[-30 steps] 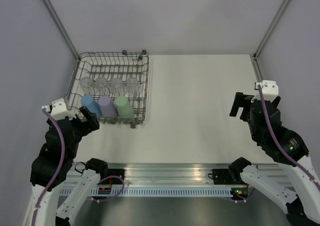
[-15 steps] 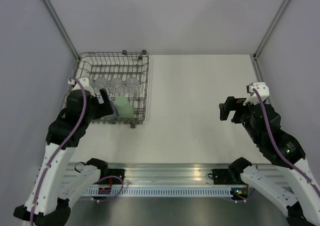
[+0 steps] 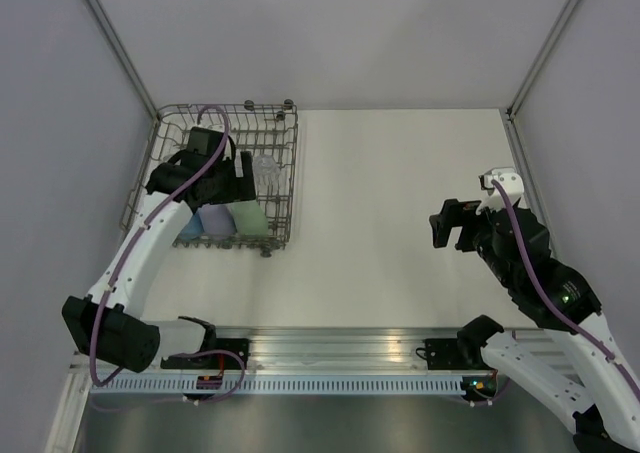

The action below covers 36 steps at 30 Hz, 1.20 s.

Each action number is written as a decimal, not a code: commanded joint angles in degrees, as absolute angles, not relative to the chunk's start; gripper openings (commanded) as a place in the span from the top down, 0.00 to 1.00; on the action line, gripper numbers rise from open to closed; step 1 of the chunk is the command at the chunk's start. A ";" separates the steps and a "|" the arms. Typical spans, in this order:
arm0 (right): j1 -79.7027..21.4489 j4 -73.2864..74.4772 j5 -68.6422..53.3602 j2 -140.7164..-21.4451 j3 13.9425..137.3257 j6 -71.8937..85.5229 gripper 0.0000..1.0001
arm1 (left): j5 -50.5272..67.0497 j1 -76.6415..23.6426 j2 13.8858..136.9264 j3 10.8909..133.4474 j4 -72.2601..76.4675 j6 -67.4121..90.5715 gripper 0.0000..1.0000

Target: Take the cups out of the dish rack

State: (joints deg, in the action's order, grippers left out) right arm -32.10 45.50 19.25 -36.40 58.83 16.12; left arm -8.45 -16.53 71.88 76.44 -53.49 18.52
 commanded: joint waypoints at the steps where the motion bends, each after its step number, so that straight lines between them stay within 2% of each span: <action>1: -32.17 44.56 16.53 -35.16 58.45 15.73 0.02 | -8.35 -16.79 75.40 78.84 -52.65 15.82 0.03; 15: -32.17 43.42 10.73 -33.66 57.48 15.64 0.02 | -7.82 -16.61 85.34 78.31 -50.54 14.06 0.07; 29: -32.17 42.98 7.12 -32.96 57.48 15.12 0.02 | -6.24 -16.61 91.05 78.13 -49.39 14.41 0.18; 32: -32.26 43.15 6.94 -32.87 58.01 14.59 0.02 | -7.12 -16.61 91.58 78.05 -49.39 14.68 0.24; 33: -32.17 43.24 6.86 -32.87 58.18 14.50 0.02 | -7.21 -16.61 91.58 78.05 -49.39 14.68 0.33; 34: -32.25 43.33 6.86 -32.96 58.18 14.41 0.02 | -7.47 -16.61 91.76 78.05 -49.48 14.68 0.36; 36: -32.17 43.42 6.68 -32.96 58.53 14.15 0.02 | -7.21 -16.61 91.84 77.96 -49.48 14.50 0.49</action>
